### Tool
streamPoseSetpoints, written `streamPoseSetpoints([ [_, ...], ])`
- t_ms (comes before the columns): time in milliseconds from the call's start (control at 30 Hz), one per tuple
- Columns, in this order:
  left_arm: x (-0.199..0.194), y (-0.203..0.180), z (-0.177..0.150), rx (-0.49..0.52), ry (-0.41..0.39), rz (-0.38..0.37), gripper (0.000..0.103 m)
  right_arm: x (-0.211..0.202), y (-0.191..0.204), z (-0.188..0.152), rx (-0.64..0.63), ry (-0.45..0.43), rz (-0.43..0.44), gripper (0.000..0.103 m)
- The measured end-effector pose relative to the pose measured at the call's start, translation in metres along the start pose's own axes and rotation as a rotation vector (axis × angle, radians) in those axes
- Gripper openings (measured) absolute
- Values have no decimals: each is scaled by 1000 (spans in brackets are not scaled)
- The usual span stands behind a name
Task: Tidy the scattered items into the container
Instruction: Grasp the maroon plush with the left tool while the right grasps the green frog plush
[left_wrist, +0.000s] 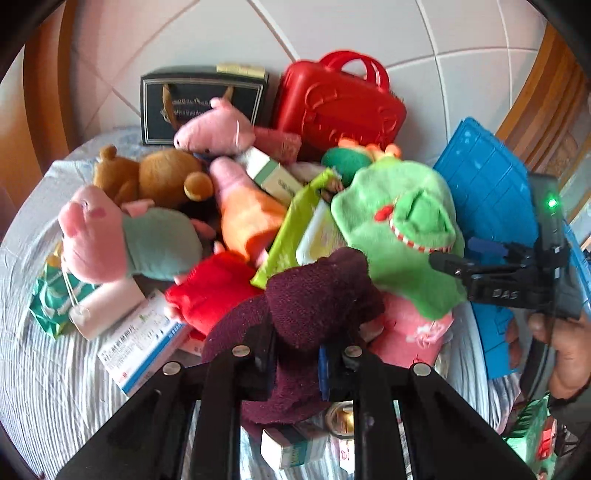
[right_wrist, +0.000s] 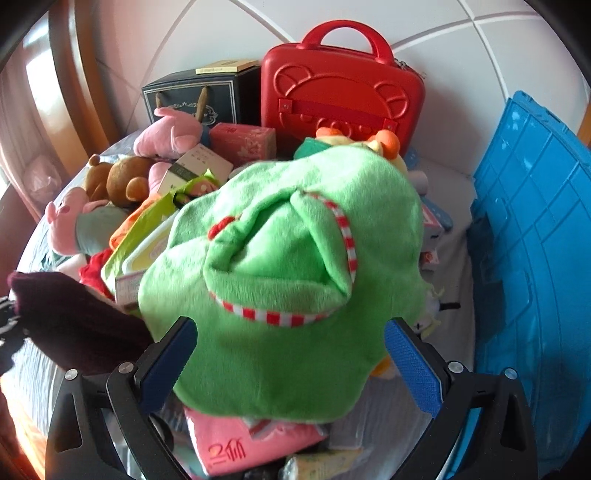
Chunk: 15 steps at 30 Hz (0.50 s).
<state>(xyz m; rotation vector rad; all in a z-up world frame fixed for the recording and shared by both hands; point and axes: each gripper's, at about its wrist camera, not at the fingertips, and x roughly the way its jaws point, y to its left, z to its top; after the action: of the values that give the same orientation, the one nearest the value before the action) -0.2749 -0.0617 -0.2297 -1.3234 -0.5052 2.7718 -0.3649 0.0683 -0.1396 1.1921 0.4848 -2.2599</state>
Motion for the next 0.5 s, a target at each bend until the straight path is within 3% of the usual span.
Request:
streamPoseSetpoints([
  [100, -7, 6, 8, -6, -23, 2, 16, 12, 2, 9, -16, -14, -33, 103],
  [267, -13, 12, 7, -3, -35, 12, 16, 52, 11, 14, -36, 61, -49, 103],
  [400, -17, 17, 7, -5, -39, 18, 16, 65, 11, 13, -21, 69, -53, 102],
  [500, -23, 18, 9, -4, -48, 22, 16, 57, 8, 15, 10, 51, -31, 77],
])
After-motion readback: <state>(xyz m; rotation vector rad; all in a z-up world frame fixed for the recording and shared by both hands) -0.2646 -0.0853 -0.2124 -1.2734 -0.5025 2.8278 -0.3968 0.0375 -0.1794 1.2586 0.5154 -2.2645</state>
